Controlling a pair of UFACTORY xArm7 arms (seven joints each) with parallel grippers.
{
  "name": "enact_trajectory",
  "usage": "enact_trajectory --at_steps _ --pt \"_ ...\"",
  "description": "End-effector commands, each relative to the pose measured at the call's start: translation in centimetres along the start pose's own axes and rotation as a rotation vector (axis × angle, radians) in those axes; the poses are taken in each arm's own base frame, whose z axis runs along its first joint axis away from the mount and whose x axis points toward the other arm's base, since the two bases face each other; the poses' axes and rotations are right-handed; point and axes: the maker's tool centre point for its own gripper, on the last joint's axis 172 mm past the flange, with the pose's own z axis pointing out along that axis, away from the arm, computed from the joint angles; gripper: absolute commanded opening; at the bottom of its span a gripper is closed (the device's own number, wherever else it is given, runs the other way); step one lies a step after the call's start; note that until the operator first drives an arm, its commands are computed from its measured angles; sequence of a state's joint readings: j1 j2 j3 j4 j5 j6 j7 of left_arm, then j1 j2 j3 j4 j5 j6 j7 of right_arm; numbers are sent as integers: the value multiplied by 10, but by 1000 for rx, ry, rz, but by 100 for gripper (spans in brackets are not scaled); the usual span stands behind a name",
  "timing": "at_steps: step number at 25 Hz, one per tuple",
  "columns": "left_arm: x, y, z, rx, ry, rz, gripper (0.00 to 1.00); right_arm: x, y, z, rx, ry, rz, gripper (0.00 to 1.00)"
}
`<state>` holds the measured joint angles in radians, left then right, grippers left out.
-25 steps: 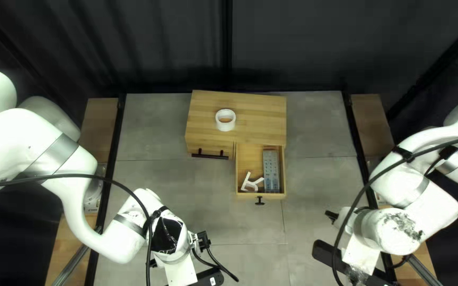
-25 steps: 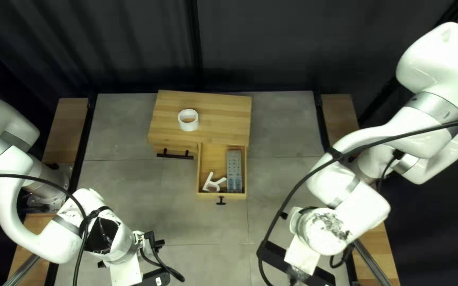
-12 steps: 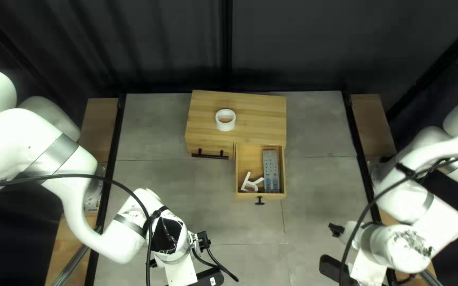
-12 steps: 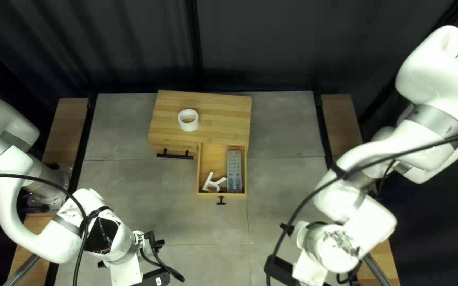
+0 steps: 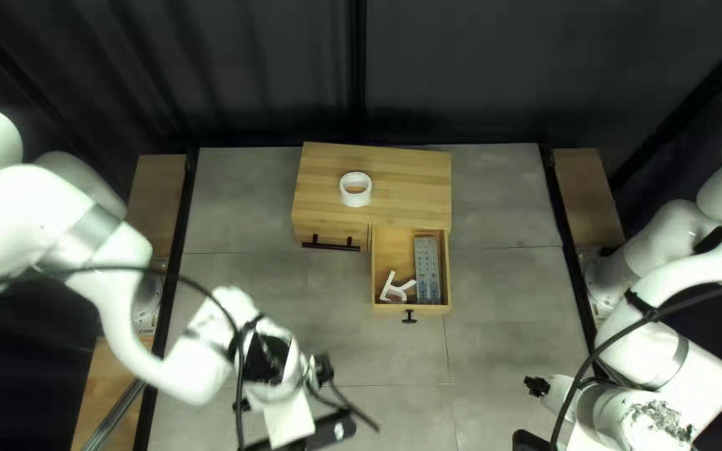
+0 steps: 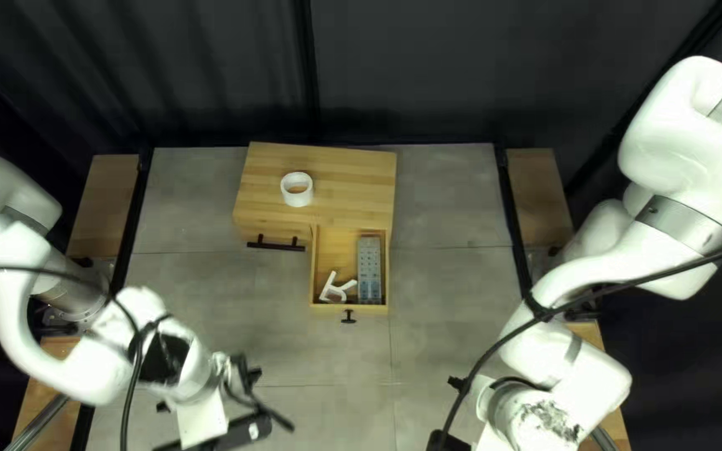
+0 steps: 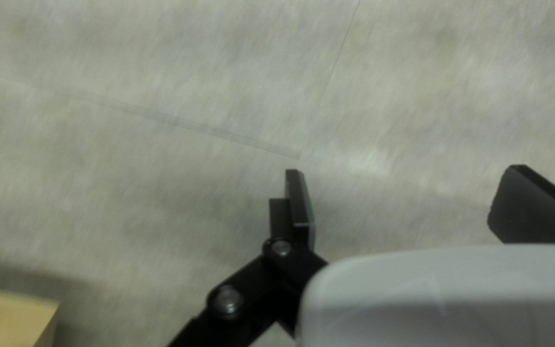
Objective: Open drawers and place objects into drawer and close
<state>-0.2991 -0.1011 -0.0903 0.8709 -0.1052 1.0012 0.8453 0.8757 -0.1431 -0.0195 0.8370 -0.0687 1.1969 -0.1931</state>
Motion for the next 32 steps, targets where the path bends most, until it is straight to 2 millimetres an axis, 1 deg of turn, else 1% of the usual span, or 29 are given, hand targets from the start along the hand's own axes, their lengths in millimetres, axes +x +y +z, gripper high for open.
enact_trajectory --at_steps 1,2,3,4,5,6,7,8,10,11,12,13,17,18,20,21,22,28,29,32 --pt "-63 -41 -50 9 0 -126 100 0 0 0 0 0 0 100" --pt "-68 -45 -54 12 0 -142 100 0 0 0 0 0 0 100" --pt "-84 -56 -63 23 -1 -184 100 0 0 0 0 0 0 100" --pt "-95 -64 -68 33 -1 -213 100 0 0 0 0 0 0 100" --pt "-102 -69 -72 40 -1 -231 100 0 0 0 0 0 0 100" --pt "-113 -78 -78 55 -3 -266 100 0 0 0 0 0 0 100" --pt "-118 -82 -80 61 -5 -282 100 0 0 0 0 0 0 100" --pt "-131 -92 -83 69 -13 -316 100 0 0 0 0 0 0 100" --pt "-147 -102 -85 71 -22 -367 100 0 0 0 0 0 0 100" --pt "-159 -108 -85 71 -28 -411 100 0 0 0 0 0 0 100" --pt "-165 -111 -86 70 -32 -437 100 0 0 0 0 0 0 100" --pt "-176 -116 -84 61 -46 -494 100 0 0 0 0 0 0 100" --pt "-197 -126 -78 28 -90 -631 100 0 0 0 0 0 0 100" --pt "-206 -130 -76 20 -111 -674 100 0 0 0 0 0 0 100" --pt "-217 -135 -73 12 -141 -724 100 0 0 0 0 0 0 100" --pt "-225 -139 -72 10 -155 -743 100 0 0 0 0 0 0 100" --pt "-228 -140 -72 10 -163 -753 100 0 0 0 0 0 0 100" --pt "-270 -151 -67 27 -202 -807 100 0 0 0 0 0 0 100" --pt "-276 -153 -65 35 -196 -811 100 0 0 0 0 0 0 100" --pt "-282 -159 -62 62 -175 -821 100 0 0 0 0 0 0 100"
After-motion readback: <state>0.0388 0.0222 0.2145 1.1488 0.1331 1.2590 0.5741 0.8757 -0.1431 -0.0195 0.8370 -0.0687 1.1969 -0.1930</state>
